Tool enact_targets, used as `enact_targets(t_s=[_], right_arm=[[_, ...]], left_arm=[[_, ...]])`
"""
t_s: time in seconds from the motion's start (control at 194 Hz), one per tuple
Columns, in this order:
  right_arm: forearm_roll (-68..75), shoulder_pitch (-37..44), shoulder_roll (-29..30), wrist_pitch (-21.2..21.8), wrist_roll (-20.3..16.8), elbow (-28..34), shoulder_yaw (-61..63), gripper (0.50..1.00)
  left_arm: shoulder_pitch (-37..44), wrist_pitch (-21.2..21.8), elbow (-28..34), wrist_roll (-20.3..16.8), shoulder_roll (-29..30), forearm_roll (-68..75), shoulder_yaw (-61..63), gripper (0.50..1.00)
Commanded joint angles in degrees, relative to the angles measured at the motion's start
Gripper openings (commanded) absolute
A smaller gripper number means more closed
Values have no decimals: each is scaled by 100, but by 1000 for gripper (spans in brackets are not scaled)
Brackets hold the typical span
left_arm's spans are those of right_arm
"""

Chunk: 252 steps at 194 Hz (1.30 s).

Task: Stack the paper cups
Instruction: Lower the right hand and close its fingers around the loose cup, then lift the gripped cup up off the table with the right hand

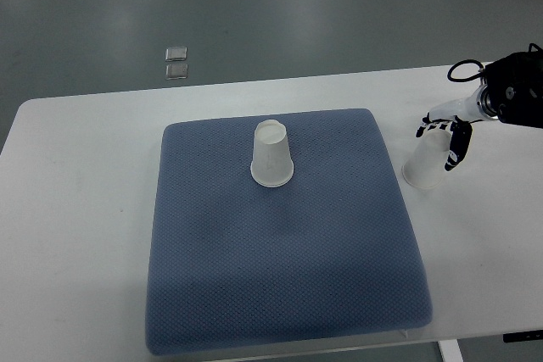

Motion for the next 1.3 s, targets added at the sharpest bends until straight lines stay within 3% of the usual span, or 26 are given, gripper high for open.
enact_targets(t_s=[0.0,0.855,1.293], right_arm=[[9,-33,-3,-5,1,-13,2,868],[35,-156,23,-190,1,-145,11,854],[35,-200,58,-199,1,-154,292,817]], left_arm=[[-2,0,0,0,0,0,-8,1000],[7,0,0,0,0,0,1,1000],[7,0,0,0,0,0,1,1000]])
